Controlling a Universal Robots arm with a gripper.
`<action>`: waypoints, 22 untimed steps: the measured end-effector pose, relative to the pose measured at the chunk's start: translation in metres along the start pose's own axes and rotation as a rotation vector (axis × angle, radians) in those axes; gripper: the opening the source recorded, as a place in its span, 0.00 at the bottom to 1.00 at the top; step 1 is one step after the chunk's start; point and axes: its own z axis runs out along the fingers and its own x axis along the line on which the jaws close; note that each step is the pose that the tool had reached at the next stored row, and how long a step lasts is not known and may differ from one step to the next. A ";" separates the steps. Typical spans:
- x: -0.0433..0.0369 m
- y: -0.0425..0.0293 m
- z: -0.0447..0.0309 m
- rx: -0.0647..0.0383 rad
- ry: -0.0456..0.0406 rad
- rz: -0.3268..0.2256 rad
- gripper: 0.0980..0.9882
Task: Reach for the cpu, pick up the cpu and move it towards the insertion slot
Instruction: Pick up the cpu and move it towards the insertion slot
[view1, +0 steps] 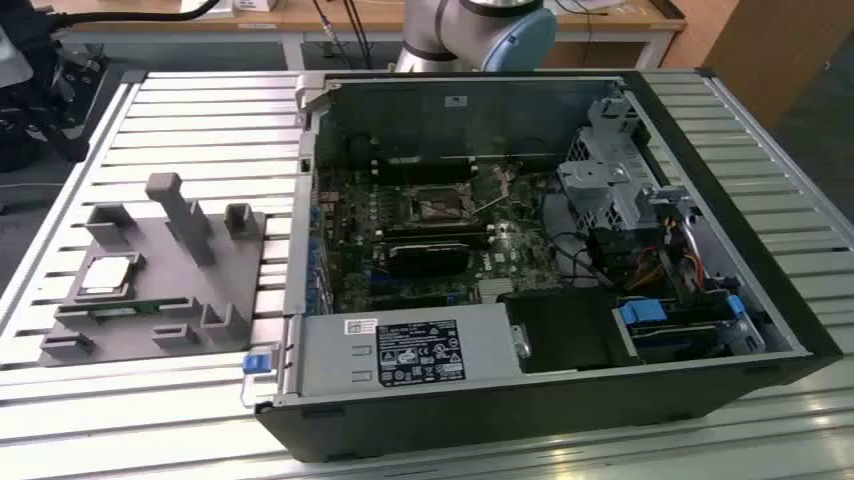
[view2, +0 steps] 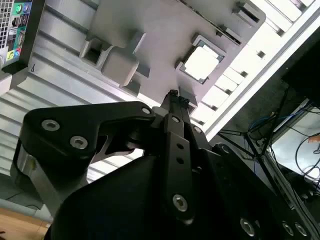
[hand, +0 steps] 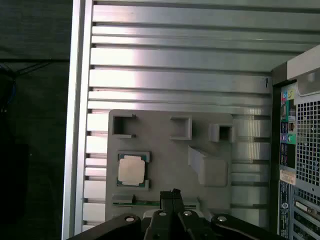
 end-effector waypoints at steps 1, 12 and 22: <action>0.0000 0.0000 0.0000 0.000 0.0000 0.000 0.01; 0.0375 -0.0011 0.0060 0.000 -0.0024 0.000 0.01; 0.0472 -0.0098 0.0206 0.001 -0.0035 -0.001 0.01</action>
